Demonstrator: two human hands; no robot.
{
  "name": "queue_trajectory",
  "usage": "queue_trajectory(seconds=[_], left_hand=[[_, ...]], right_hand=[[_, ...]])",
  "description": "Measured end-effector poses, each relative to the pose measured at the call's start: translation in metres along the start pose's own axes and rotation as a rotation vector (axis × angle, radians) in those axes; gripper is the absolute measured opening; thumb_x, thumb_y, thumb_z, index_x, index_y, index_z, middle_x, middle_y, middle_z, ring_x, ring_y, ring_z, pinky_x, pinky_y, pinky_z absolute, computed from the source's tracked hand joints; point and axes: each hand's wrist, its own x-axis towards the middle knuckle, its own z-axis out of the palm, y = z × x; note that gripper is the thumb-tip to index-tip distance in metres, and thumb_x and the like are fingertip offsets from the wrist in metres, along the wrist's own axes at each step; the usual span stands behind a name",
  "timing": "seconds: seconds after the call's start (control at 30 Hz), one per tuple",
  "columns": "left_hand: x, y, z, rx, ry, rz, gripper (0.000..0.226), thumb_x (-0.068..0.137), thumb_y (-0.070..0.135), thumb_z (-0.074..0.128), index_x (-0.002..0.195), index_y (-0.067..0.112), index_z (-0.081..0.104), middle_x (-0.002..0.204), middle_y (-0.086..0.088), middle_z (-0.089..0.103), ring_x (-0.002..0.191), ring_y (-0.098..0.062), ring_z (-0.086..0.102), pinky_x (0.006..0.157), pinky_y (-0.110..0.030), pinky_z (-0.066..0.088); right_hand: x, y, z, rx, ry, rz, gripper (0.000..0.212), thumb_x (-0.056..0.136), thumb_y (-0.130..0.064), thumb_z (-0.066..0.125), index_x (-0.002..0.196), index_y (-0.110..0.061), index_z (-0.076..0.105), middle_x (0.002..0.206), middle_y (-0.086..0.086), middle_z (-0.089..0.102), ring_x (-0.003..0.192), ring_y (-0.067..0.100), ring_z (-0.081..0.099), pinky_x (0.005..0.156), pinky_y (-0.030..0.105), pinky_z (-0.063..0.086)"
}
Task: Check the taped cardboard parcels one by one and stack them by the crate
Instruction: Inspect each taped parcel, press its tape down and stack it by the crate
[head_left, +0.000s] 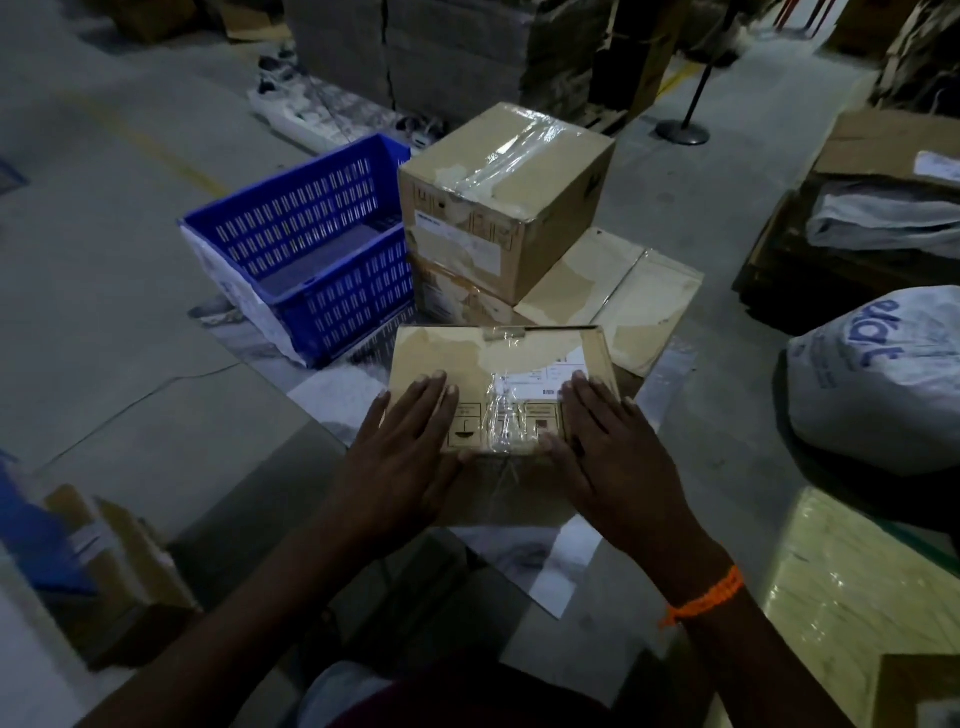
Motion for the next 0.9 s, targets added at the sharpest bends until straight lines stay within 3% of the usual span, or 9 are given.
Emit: queue_trajectory(seconds=[0.17,0.43,0.57,0.67,0.73,0.77,0.83,0.9], left_hand=[[-0.014,-0.004,0.017,0.045,0.113,0.071,0.065,0.108,0.051,0.018,0.159,0.012,0.024,0.167,-0.011,0.018,0.155,-0.024,0.012,0.125,-0.044,0.004],[-0.008,-0.006,0.023,0.004,0.104,0.041,0.065,0.107,0.052,0.015,0.16,0.015,0.023,0.168,-0.008,0.015,0.155,-0.023,0.012,0.124,-0.052,0.012],[-0.008,-0.005,0.022,-0.08,0.195,0.055,0.066,0.107,0.055,0.018,0.16,0.017,0.022,0.168,-0.007,0.012,0.156,-0.022,0.007,0.123,-0.056,0.017],[-0.02,-0.002,0.03,-0.414,0.364,-0.105,0.076,0.1,0.053,0.045,0.159,0.012,0.023,0.17,-0.011,0.005,0.156,-0.012,0.001,0.123,-0.032,0.014],[-0.032,-0.001,0.041,-0.682,0.474,-0.324,0.082,0.094,0.04,0.061,0.157,0.002,0.025,0.168,-0.015,0.01,0.149,0.011,0.009,0.114,-0.005,0.018],[-0.039,-0.001,0.045,-0.795,0.45,-0.427,0.077,0.095,0.031,0.066,0.156,0.001,0.028,0.166,-0.014,0.018,0.141,0.02,0.018,0.107,0.001,0.025],[-0.051,-0.003,0.052,-0.926,0.289,-0.516,0.058,0.098,0.014,0.064,0.15,0.008,0.042,0.152,-0.008,0.047,0.119,0.021,0.047,0.098,-0.007,0.045],[-0.059,-0.005,0.061,-0.854,0.176,-0.532,0.04,0.1,0.011,0.06,0.139,0.015,0.057,0.131,-0.001,0.064,0.096,0.024,0.056,0.081,-0.005,0.051]], right_hand=[[-0.024,-0.006,0.019,0.0,0.11,-0.057,0.066,0.109,-0.055,0.021,0.158,-0.014,0.037,0.166,0.007,0.033,0.157,0.023,0.022,0.124,0.045,0.02],[-0.017,-0.005,0.024,0.062,0.197,-0.068,0.062,0.106,-0.05,0.039,0.154,-0.013,0.043,0.163,0.008,0.038,0.155,0.023,0.026,0.127,0.024,-0.002],[-0.018,-0.001,0.027,0.167,0.268,-0.117,0.062,0.103,-0.044,0.051,0.154,-0.01,0.043,0.165,0.012,0.034,0.156,0.026,0.025,0.127,0.034,0.023],[-0.034,0.005,0.038,0.508,0.436,0.073,0.074,0.095,-0.031,0.071,0.157,-0.01,0.037,0.168,0.014,0.024,0.157,0.024,0.023,0.119,0.019,0.032],[-0.048,0.017,0.05,0.82,0.42,0.363,0.086,0.085,-0.038,0.079,0.157,-0.021,0.035,0.166,0.003,0.032,0.151,0.013,0.034,0.11,0.027,0.047],[-0.053,0.023,0.058,0.947,0.347,0.472,0.086,0.08,-0.043,0.079,0.155,-0.026,0.039,0.161,-0.001,0.04,0.146,0.01,0.042,0.108,0.032,0.05],[-0.058,0.031,0.08,1.064,0.127,0.541,0.077,0.076,-0.056,0.077,0.143,-0.026,0.054,0.144,-0.009,0.06,0.132,0.008,0.056,0.106,0.037,0.052],[-0.063,0.03,0.094,1.009,-0.005,0.507,0.052,0.079,-0.057,0.074,0.115,-0.021,0.064,0.111,-0.024,0.069,0.107,-0.002,0.064,0.094,0.036,0.053]])
